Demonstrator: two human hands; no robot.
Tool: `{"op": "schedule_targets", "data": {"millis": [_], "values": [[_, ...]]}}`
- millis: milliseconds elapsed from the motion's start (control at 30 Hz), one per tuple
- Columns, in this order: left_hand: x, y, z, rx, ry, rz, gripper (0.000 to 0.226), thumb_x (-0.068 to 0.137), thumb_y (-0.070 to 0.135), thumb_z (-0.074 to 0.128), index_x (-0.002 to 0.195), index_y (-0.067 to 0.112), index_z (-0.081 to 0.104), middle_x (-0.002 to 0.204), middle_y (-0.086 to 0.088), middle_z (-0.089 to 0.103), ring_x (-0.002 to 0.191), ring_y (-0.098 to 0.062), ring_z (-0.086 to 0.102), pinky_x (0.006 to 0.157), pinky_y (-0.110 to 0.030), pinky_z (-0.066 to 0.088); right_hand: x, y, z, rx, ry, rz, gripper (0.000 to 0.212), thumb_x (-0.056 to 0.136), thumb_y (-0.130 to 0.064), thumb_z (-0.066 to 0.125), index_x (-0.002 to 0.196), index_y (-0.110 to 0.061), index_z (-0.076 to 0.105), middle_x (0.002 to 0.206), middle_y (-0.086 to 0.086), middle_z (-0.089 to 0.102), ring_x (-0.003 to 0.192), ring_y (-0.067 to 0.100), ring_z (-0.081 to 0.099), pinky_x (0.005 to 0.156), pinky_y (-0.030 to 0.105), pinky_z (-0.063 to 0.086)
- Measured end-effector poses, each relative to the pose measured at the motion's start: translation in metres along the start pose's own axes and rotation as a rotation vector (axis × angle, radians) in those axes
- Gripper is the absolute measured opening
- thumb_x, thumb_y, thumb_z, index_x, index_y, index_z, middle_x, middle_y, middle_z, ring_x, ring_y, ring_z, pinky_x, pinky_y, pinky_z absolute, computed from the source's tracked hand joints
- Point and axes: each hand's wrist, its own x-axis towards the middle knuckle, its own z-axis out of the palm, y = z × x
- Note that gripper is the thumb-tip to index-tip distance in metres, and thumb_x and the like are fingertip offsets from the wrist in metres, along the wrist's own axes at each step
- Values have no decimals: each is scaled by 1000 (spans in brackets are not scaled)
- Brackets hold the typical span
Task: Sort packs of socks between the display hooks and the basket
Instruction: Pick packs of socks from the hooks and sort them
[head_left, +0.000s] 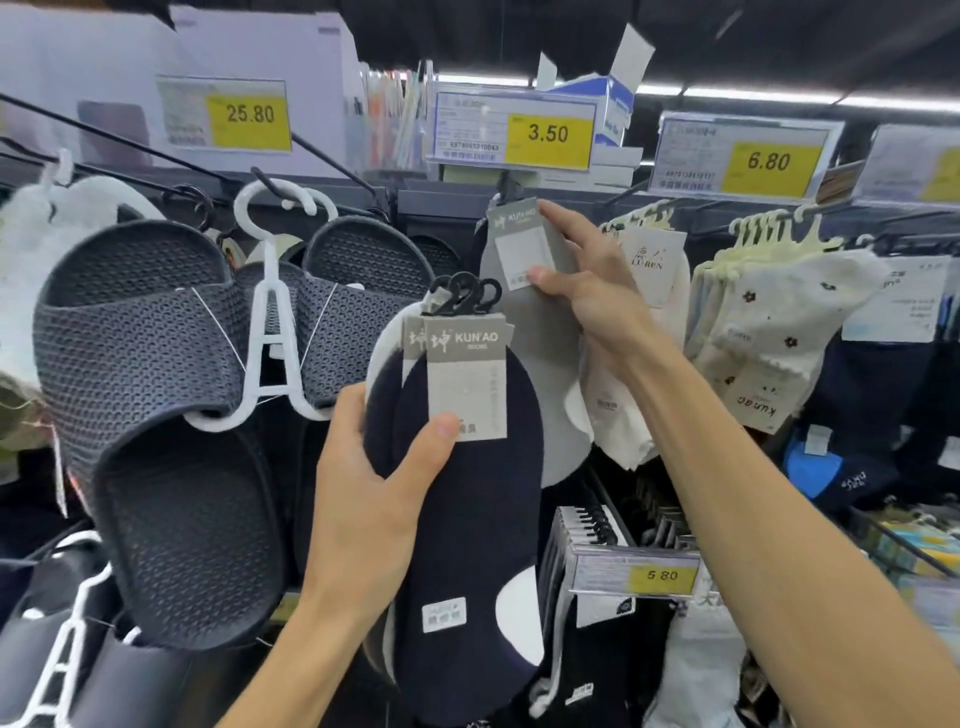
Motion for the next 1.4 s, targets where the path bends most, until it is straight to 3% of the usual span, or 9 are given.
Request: {"op": "schedule_targets", "data": {"millis": [333,433,533,667,767,967,1100,1267,1400], "values": [[4,-1,1,-3,-3,-4,23,79,41,72,100,35,64,101,14,75,93,0,71,72,-10,53,-8,-2,0,-171,-140,10,69,93,-2,61,153,-26,36,143,-4,55,128,11,53,112,39,42],[5,-2,4,-3,5,8,22,79,40,71,100,34,63,99,15,74,92,1,70,71,-9,53,-33,-13,4,-306,20,16,62,94,-15,62,151,-25,39,142,-2,56,124,5,53,106,23,43],[7,-2,6,-14,14,10,23,80,38,71,101,31,63,99,14,75,92,1,70,71,-10,53,-83,-28,12,-187,231,-129,38,96,-32,59,133,-27,60,126,-13,65,113,-5,59,89,4,42],[9,-4,11,6,22,31,24,80,40,72,102,35,62,101,14,74,94,-2,71,73,-12,53,-130,-40,27,-74,108,-130,32,79,-51,71,109,-41,66,99,-17,68,93,4,64,73,11,50],[9,-8,12,-17,-11,0,24,81,43,70,102,34,62,102,10,74,95,-5,71,74,-15,54,-133,-37,27,-14,43,-92,29,75,-41,80,101,-42,68,96,-16,72,87,3,67,68,10,49],[7,-15,7,-159,-111,-110,33,97,48,48,115,23,59,122,-9,66,120,-28,61,102,-51,47,-125,-26,13,93,-8,4,28,71,-40,79,97,-36,70,97,-11,75,90,7,69,77,21,54],[7,-15,10,-194,-125,-144,27,97,47,53,112,25,58,123,-5,68,120,-23,63,99,-47,49,-127,-24,13,154,-14,32,28,73,-38,78,101,-33,73,101,-7,77,95,11,72,78,23,56],[9,-12,14,-252,-116,-129,24,94,40,60,115,28,60,122,0,70,117,-17,66,89,-25,56,-128,-29,12,144,-29,10,20,78,-27,79,97,-31,73,98,-9,76,90,4,71,73,13,53],[10,-11,14,-241,-76,-122,30,89,41,67,116,30,61,121,-2,71,116,-21,66,94,-39,56,-126,-30,6,262,-57,69,18,80,-18,75,96,-24,70,99,0,77,91,12,73,72,20,57]]}}
